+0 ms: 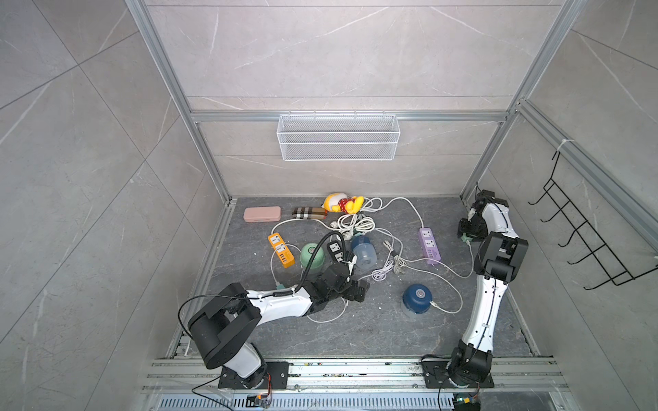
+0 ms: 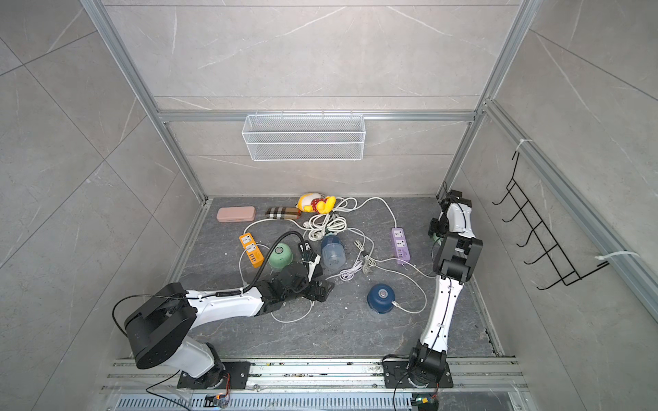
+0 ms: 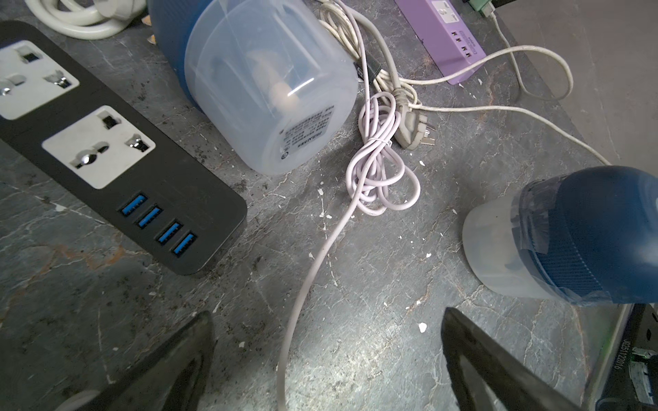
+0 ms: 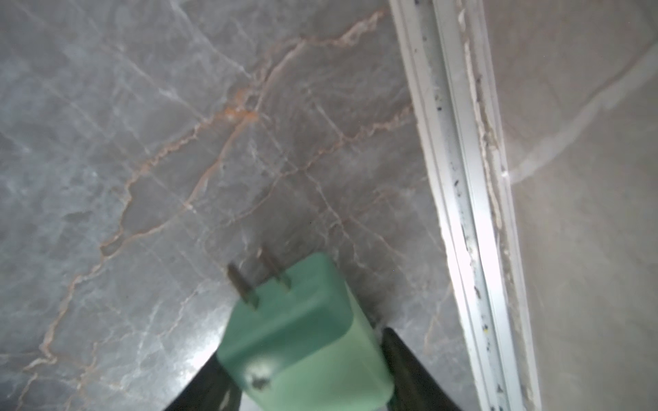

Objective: Charge the cordless meat grinders
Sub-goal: Pick up the plug from the center of the board.

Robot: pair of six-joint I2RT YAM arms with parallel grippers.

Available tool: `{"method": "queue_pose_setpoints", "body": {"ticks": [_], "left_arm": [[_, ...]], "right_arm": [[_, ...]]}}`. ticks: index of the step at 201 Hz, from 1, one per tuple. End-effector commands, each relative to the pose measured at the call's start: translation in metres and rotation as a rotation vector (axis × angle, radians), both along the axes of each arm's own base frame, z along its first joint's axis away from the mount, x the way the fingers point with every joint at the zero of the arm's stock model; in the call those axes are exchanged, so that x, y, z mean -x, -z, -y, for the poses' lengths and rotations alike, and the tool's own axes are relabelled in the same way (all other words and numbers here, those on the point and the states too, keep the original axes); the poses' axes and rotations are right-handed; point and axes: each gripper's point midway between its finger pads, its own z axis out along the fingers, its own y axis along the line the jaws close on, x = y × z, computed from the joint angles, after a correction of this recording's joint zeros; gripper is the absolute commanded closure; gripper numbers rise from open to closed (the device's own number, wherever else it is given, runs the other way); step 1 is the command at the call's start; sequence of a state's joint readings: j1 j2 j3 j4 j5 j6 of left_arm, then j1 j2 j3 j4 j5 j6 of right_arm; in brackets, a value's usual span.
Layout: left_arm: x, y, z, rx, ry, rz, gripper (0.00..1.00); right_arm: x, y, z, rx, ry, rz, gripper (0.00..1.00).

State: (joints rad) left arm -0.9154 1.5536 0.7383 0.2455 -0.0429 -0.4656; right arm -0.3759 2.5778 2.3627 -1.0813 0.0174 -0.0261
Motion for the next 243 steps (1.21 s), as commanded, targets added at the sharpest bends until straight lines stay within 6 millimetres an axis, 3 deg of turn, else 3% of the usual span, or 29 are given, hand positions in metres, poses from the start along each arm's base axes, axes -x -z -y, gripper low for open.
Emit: {"method": "queue_pose_setpoints", "body": {"ticks": [1,49,78,92,142,162,167,194,243], "left_arm": [[-0.007,-0.008,0.008,0.031,-0.006,-0.002,0.01],[-0.007,-0.006,0.008,0.038,-0.012,-0.012,0.00],[-0.006,-0.006,0.009,0.043,-0.007,-0.013,0.00],[-0.006,-0.006,0.007,0.041,-0.010,-0.012,0.00],[-0.006,-0.007,0.011,0.064,-0.003,-0.021,0.00],[-0.004,-0.010,0.012,0.086,0.001,-0.023,0.00],[-0.004,-0.011,0.011,0.091,0.000,-0.023,0.00],[0.002,-0.017,0.002,0.110,-0.014,-0.014,0.00],[0.010,-0.027,-0.014,0.112,-0.026,0.014,0.00]], "right_arm": [[0.003,0.022,-0.010,-0.083,0.006,-0.032,0.46],[0.002,0.024,-0.014,-0.104,-0.001,-0.032,0.51],[0.006,0.026,-0.009,-0.066,0.008,-0.056,0.33],[0.007,0.026,-0.005,-0.043,0.013,-0.064,0.30],[0.014,0.025,-0.023,-0.059,-0.002,-0.099,0.57],[0.020,0.029,-0.038,-0.074,-0.022,-0.109,0.56],[0.019,0.018,-0.040,-0.070,-0.026,-0.084,0.55],[0.029,0.015,-0.055,-0.082,-0.041,-0.075,0.50],[0.057,0.016,-0.068,-0.101,-0.037,-0.088,0.45]]}}
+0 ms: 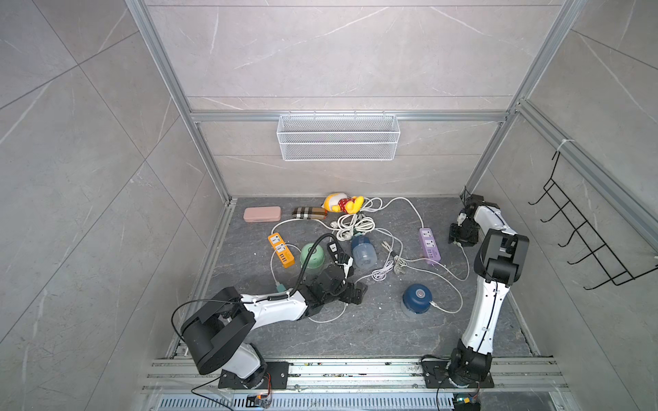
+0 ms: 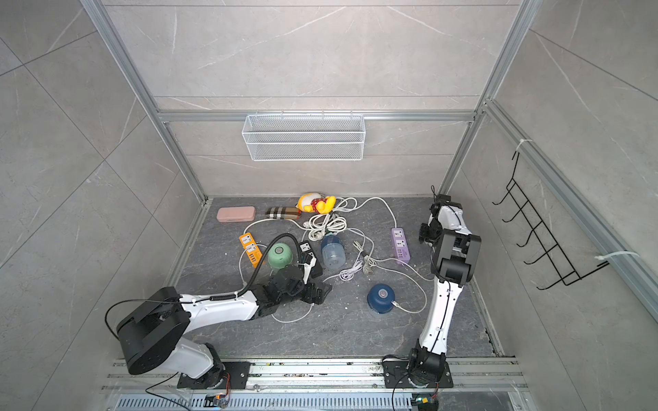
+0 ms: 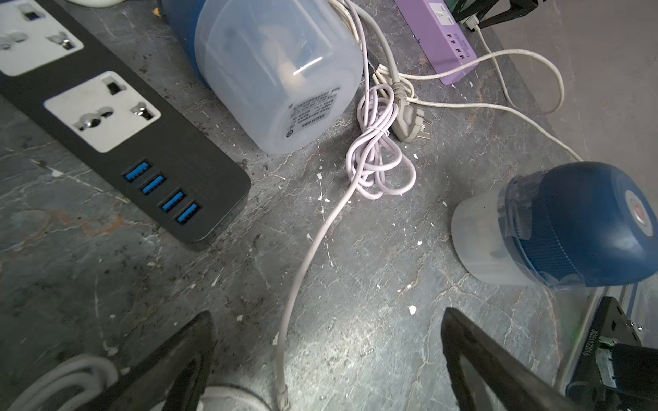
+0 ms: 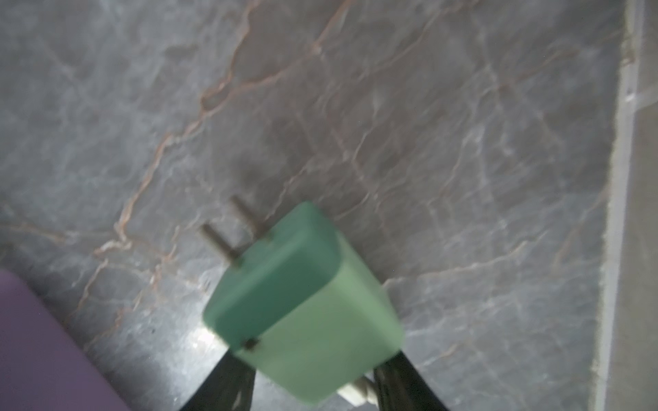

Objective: Charge the cordless meat grinders
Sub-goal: Pick up the plug from the center of the board.

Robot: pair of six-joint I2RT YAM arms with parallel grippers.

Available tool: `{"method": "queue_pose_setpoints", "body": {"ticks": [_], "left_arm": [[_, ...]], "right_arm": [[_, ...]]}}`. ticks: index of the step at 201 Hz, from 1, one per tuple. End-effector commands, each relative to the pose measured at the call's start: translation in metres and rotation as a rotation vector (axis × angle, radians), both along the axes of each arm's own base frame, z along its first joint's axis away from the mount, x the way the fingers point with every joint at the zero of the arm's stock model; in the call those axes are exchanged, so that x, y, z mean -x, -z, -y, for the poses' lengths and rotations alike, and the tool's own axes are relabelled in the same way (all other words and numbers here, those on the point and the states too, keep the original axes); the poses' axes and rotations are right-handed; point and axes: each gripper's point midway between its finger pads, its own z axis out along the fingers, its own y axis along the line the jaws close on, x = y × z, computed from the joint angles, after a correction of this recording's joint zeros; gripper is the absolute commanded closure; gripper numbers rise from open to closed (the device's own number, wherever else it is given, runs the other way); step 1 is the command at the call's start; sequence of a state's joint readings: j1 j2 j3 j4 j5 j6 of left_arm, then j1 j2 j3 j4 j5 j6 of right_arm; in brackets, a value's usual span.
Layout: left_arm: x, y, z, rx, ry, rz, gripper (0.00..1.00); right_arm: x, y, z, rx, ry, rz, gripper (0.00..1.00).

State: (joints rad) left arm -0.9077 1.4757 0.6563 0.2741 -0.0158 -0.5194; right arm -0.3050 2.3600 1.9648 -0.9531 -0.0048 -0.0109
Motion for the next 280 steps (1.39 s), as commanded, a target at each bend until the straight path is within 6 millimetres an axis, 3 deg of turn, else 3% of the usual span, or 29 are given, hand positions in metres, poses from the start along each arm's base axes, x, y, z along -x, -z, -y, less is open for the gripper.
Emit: {"method": "queue_pose_setpoints", "body": {"ticks": [1,28,58,141,189,226,280], "left_arm": [[-0.002,-0.025,-0.002,0.057,-0.009,0.048,0.00],[0.000,-0.031,-0.005,0.067,-0.008,0.061,0.00],[0.003,-0.037,-0.007,0.081,-0.007,0.065,0.00],[0.010,-0.048,-0.016,0.108,-0.013,0.075,0.00],[0.013,-0.053,-0.015,0.118,-0.004,0.065,0.01],[0.011,-0.067,-0.005,0.098,0.029,0.049,0.05],[-0.012,-0.107,0.009,0.120,0.071,-0.017,0.08]], "right_arm": [[0.023,0.014,-0.013,-0.059,0.023,-0.052,0.45],[0.038,0.013,-0.018,-0.057,0.015,-0.065,0.38],[0.052,0.012,-0.021,-0.060,0.012,-0.075,0.39],[0.061,0.005,-0.052,-0.092,-0.023,-0.081,0.70],[0.067,0.003,-0.056,-0.081,-0.021,-0.074,0.88],[0.053,-0.031,-0.061,-0.076,-0.013,0.045,1.00],[0.033,-0.110,-0.076,0.002,-0.019,0.267,1.00]]}}
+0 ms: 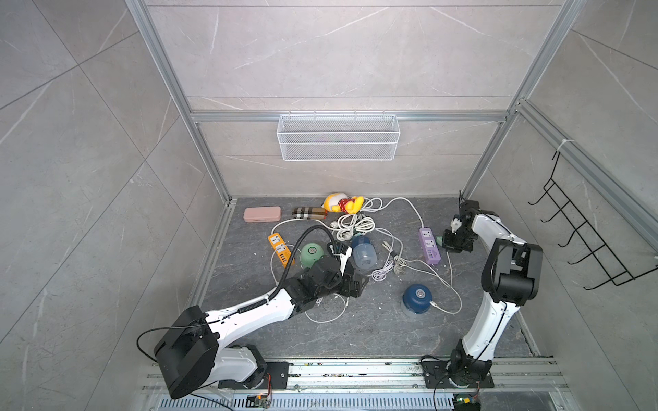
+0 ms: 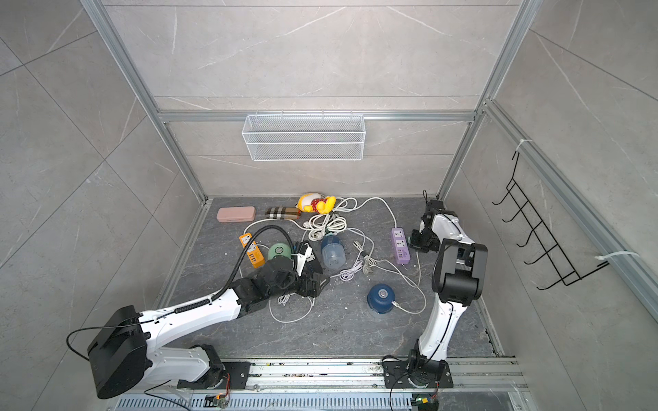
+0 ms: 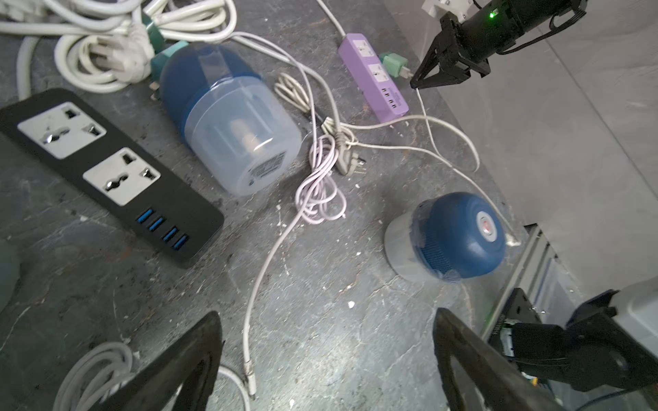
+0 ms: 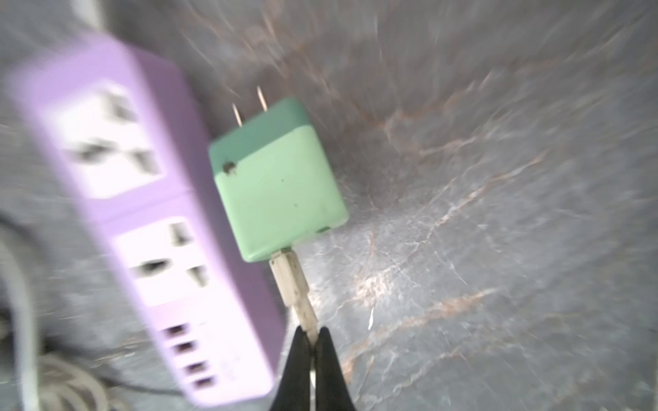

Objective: Charge the cordless meat grinders
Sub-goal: Pick up the plug from the center of the board.

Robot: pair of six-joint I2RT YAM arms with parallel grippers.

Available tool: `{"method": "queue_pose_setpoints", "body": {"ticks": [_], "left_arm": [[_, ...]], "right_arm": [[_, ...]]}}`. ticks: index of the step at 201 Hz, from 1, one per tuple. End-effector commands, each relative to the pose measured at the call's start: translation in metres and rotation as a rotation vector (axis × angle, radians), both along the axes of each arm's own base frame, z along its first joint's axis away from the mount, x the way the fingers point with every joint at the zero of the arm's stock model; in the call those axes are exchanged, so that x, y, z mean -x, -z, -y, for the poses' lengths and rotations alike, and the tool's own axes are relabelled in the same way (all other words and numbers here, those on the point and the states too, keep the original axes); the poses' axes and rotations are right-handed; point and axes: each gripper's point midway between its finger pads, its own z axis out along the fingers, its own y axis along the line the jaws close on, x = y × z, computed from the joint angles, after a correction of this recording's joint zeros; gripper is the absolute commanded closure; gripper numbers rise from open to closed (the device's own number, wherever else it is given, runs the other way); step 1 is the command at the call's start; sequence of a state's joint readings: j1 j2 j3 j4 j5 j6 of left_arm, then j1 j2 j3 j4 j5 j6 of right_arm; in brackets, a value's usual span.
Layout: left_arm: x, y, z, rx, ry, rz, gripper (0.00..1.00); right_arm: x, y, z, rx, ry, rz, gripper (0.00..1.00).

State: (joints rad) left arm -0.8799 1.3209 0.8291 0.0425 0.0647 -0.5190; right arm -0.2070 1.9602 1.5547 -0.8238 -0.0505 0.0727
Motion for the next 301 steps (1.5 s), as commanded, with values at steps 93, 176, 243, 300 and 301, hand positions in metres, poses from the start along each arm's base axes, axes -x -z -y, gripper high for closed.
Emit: {"method": "queue_pose_setpoints", "body": {"ticks": [93,176,243,300,301], "left_arm": [[-0.090,-0.035,-0.030,0.484,-0.009,-0.528,0.05],[-0.100,-0.054,-0.020,0.608,0.036,-0.512,0.02],[-0.091,-0.047,-0.002,0.610,0.072,-0.542,0.14],[-0.091,-0.045,0.004,0.626,0.067,-0.547,0.38],[-0.091,-0.045,0.004,0.625,0.065,-0.549,0.38]], "right_arm": [[0.014,-0.117,-0.164,-0.102,-0.371,0.354,1.00],[0.082,-0.135,-0.293,-0.270,-0.712,0.379,1.00],[0.100,-0.136,-0.326,-0.304,-0.796,0.376,1.00],[0.103,-0.133,-0.330,-0.302,-0.818,0.368,1.00],[0.103,-0.133,-0.330,-0.301,-0.819,0.369,1.00]]}}
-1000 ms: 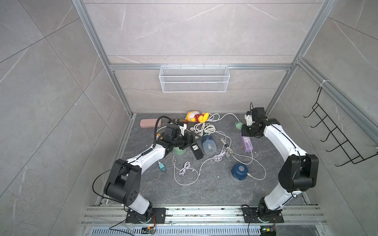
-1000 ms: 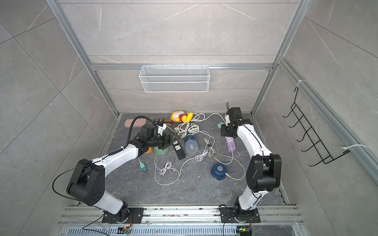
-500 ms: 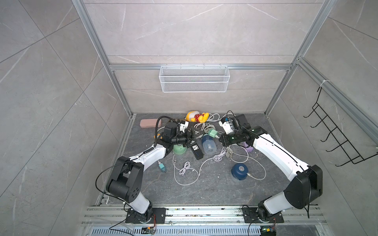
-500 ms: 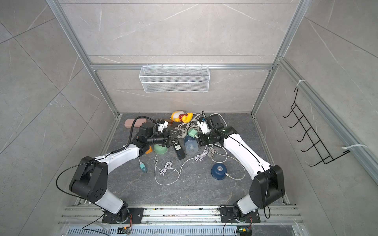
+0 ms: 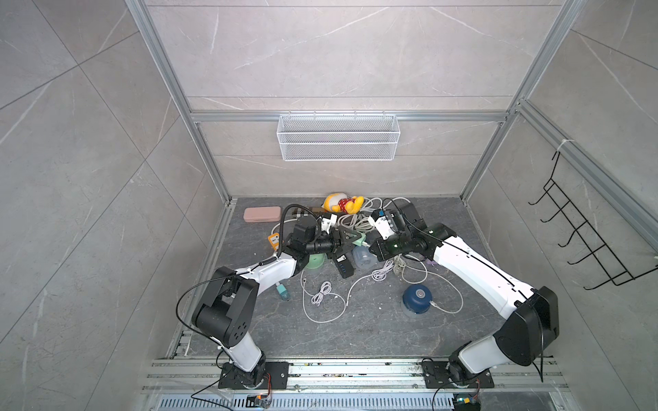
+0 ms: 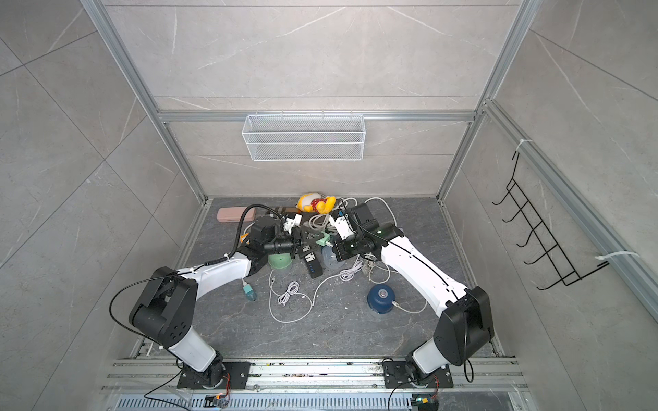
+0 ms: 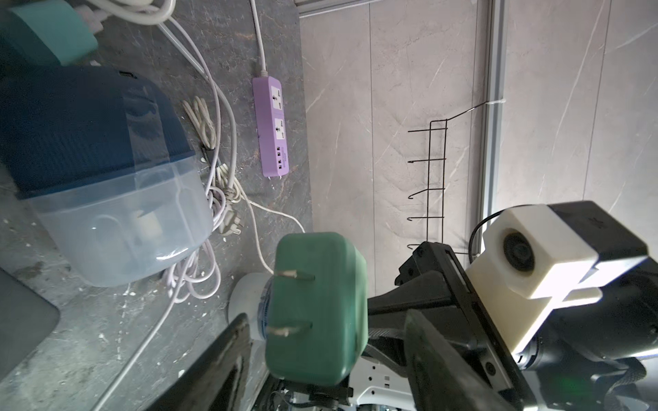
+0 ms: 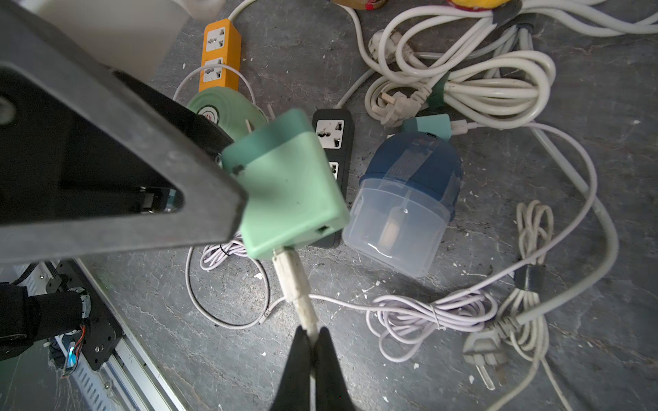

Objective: Charge the cordless meat grinders
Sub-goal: Pick up the plug from the center of the board.

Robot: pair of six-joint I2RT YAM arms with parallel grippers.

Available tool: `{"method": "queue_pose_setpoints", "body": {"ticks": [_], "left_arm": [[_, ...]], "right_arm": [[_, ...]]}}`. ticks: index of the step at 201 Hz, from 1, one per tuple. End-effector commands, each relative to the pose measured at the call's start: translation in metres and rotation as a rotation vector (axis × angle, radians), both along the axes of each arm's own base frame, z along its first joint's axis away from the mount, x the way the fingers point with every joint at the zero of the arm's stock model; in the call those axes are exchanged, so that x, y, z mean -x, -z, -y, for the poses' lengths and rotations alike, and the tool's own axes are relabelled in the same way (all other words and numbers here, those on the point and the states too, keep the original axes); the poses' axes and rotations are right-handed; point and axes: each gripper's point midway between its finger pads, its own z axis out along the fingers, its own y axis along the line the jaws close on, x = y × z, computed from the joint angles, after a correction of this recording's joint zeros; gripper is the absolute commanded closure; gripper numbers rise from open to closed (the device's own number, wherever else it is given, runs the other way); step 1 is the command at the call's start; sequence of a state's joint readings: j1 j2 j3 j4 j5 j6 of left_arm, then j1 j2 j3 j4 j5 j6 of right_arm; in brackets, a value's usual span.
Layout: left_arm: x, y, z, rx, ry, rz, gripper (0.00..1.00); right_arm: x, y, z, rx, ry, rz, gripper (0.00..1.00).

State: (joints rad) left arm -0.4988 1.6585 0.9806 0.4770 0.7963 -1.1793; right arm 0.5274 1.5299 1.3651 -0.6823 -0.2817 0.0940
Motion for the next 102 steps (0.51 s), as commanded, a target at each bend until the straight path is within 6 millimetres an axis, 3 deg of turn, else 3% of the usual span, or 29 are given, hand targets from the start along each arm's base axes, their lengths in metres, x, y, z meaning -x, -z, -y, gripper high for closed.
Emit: {"method": "queue_pose_setpoints", "body": {"ticks": [1,102], "left_arm": [[-0.0005,-0.0095,0.0010,0.034,0.010,0.037,0.38],[-0.0037,-0.0112,0.0013,0.060,-0.001,0.029,0.53]], "right_arm": [[0.0035,-0.0061,-0.0037,-0.023,-0.014,0.014,1.00],[0.0101,-0.0044,-0.0009,-0.010,-0.025,0.019,1.00]]}}
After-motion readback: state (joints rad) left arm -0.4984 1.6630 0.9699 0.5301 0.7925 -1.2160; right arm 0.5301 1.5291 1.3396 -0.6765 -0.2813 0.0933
